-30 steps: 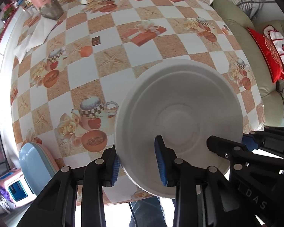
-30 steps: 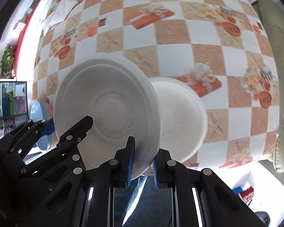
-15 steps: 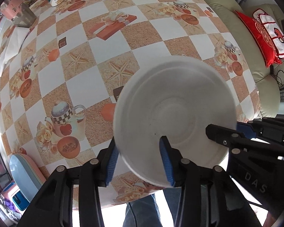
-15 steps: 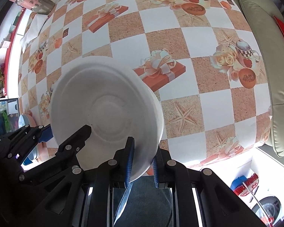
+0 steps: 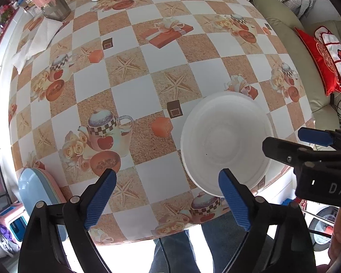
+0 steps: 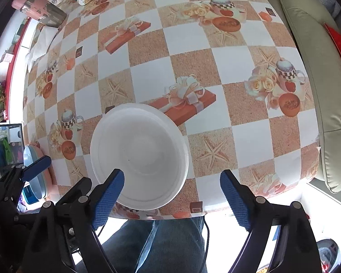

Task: Organize plates and bowls
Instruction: 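Close both grippers on the rim of the white plate stack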

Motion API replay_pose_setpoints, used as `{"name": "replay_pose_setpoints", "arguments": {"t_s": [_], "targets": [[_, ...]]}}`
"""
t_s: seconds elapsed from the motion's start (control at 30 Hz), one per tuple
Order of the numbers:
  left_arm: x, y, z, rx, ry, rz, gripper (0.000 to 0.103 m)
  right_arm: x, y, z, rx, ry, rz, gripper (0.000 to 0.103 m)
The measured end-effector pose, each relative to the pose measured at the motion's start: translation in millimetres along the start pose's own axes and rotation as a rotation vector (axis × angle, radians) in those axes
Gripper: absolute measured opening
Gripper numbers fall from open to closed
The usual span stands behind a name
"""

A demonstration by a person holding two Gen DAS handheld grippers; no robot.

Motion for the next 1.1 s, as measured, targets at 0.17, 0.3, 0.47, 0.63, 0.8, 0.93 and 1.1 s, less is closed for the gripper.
{"name": "replay_pose_setpoints", "arguments": {"t_s": [0.17, 0.3, 0.47, 0.63, 0.8, 0.93, 1.1], "targets": [[-7, 4, -2, -0.023, -0.023, 0.006, 0.103, 1, -2, 2, -0.004, 0.024, 0.025, 0.087], [-11, 4, -3, -0.021, -0.038, -0.009, 0.103, 3, -2, 0, 0.002, 0.038, 0.028, 0.103], [-12, 4, -4, -0.027, -0.043, -0.003, 0.103, 7, -2, -1, -0.005, 0.049, 0.016, 0.103], [-12, 5, -4, -0.033, -0.045, 0.000, 0.103, 11, -1, -2, -0.012, 0.062, 0.012, 0.103], [-12, 7, -6, -0.042, -0.051, 0.003, 0.103, 14, 1, -3, -0.017, 0.074, 0.013, 0.103], [-12, 9, -6, -0.056, -0.058, 0.006, 0.103, 17, 4, -4, -0.028, 0.079, 0.011, 0.103], [-11, 15, -6, -0.074, -0.066, 0.008, 0.103, 20, 8, -7, -0.043, 0.083, 0.009, 0.103]]}}
Point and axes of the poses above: each gripper's, at about its wrist camera, not at the fingertips, and y roughly the way its jaws point, x to its right, z to its top, the point moved 8 cm from there along y, roughly the way its jaws point, and after that the axes turned 3 degrees about -z, right-handed, at the moved point
